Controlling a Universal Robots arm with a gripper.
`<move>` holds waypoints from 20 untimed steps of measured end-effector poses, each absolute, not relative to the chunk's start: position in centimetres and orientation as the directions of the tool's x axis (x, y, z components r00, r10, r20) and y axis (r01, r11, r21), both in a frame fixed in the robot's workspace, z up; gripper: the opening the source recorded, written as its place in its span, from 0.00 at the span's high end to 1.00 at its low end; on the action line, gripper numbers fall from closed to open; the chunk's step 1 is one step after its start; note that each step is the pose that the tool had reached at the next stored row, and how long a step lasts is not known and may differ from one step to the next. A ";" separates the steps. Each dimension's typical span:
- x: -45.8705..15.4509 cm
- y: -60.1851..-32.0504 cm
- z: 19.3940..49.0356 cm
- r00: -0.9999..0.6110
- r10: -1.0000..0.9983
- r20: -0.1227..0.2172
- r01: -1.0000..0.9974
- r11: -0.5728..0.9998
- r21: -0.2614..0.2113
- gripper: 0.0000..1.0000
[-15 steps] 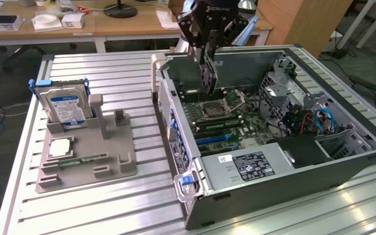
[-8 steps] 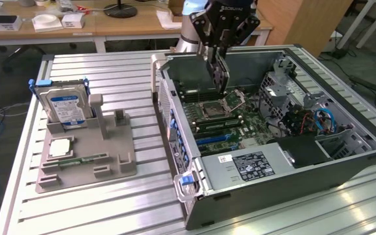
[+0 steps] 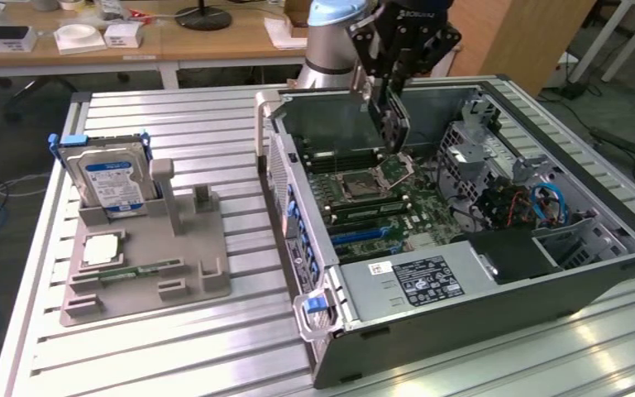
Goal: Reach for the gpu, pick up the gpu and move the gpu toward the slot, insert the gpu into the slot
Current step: 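Pick up the gpu and move the gpu toward the slot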
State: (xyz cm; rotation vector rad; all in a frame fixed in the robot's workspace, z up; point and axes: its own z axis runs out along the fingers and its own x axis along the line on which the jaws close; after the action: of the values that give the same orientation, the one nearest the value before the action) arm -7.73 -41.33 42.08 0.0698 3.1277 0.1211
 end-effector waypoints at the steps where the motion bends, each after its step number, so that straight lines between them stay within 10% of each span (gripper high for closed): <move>1: -7.3 -41.3 42.1 -0.999 0.045 -0.009 0.044 0.996 0.078 0.74; 20: -4.2 -41.3 42.1 -0.999 0.045 -0.009 0.044 0.996 0.083 0.74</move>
State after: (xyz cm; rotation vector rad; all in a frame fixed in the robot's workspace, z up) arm -4.24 -41.33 42.15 0.0698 3.1274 0.1304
